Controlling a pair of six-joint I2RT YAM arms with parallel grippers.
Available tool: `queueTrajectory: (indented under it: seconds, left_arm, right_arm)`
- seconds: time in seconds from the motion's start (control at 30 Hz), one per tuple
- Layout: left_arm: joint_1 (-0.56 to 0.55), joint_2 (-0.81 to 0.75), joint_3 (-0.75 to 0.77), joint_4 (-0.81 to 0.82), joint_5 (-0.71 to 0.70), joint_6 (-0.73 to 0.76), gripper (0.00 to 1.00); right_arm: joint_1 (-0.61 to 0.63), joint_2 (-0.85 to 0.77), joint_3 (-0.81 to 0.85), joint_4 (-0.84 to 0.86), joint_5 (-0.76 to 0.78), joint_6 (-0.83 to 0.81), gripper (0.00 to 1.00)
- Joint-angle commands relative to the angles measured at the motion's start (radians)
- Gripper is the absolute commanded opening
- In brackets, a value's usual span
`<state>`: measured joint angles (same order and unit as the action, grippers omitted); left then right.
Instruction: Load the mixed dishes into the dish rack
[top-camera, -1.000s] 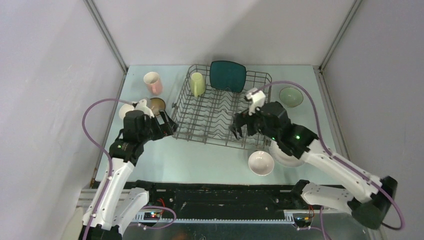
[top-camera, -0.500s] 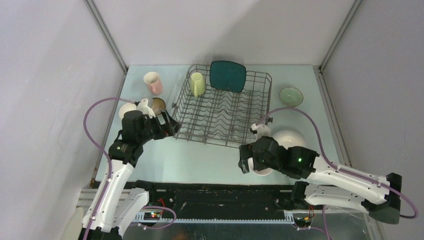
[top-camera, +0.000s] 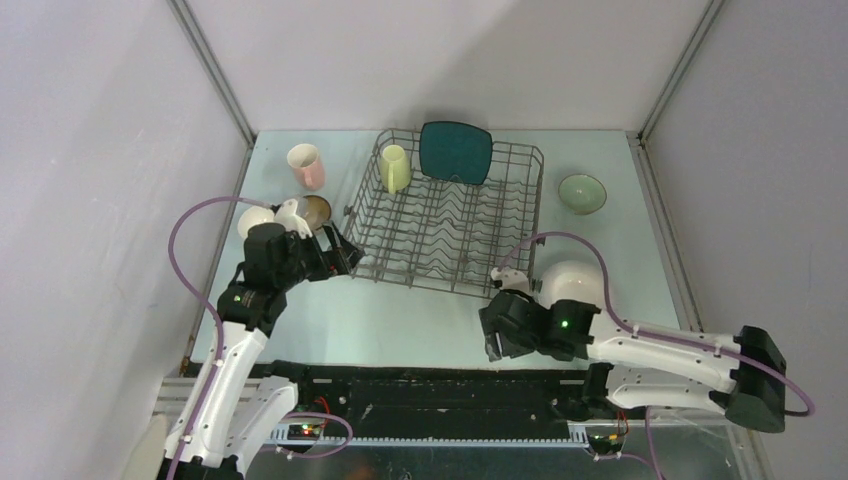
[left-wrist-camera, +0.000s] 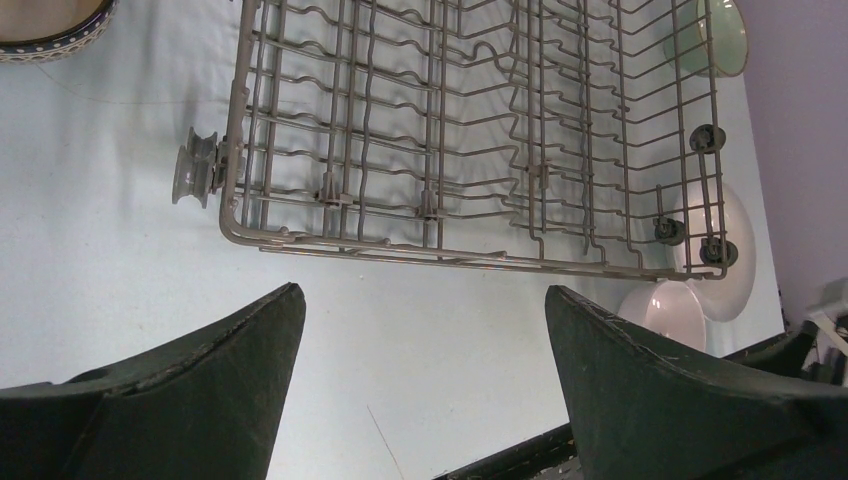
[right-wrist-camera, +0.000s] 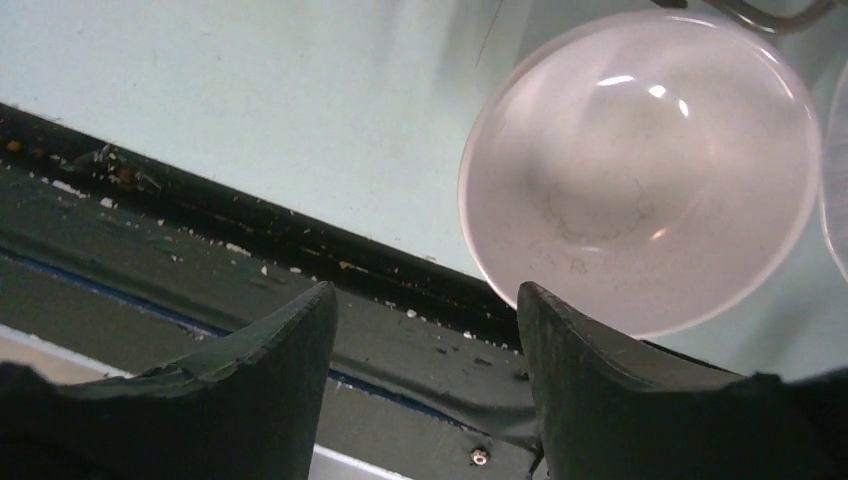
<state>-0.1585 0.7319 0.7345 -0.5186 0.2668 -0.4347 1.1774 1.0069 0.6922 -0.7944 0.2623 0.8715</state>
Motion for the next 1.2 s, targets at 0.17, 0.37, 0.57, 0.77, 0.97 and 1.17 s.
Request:
queueTrajectory:
  seconds: [0.17, 0.37, 0.57, 0.77, 0.97, 1.17]
  left_arm:
    - [-0.003, 0.008, 0.003, 0.021, 0.024, 0.032, 0.97]
    - [-0.003, 0.023, 0.006, 0.022, 0.032, 0.034, 0.97]
    - [-0.003, 0.032, 0.009, 0.021, 0.041, 0.032, 0.97]
    - [-0.003, 0.024, 0.007, 0.014, 0.004, 0.030, 0.98]
    - [-0.006, 0.019, 0.005, 0.022, 0.019, 0.024, 0.98]
    - [-0.024, 0.011, -0.001, 0.026, 0.035, 0.026, 0.98]
  right_arm:
    - [-0.084, 0.164, -0.003, 0.178, -0.047, -0.111, 0.61]
    - [-0.091, 0.239, -0.003, 0.181, -0.029, -0.102, 0.39]
    - [-0.094, 0.211, 0.000, 0.196, -0.104, -0.063, 0.00]
    - [-0.087, 0.128, 0.051, 0.279, -0.315, -0.034, 0.00]
    - [-0.114, 0.045, 0.100, 0.484, -0.503, -0.032, 0.00]
    - [-0.222, 0.024, 0.116, 0.760, -0.752, -0.022, 0.00]
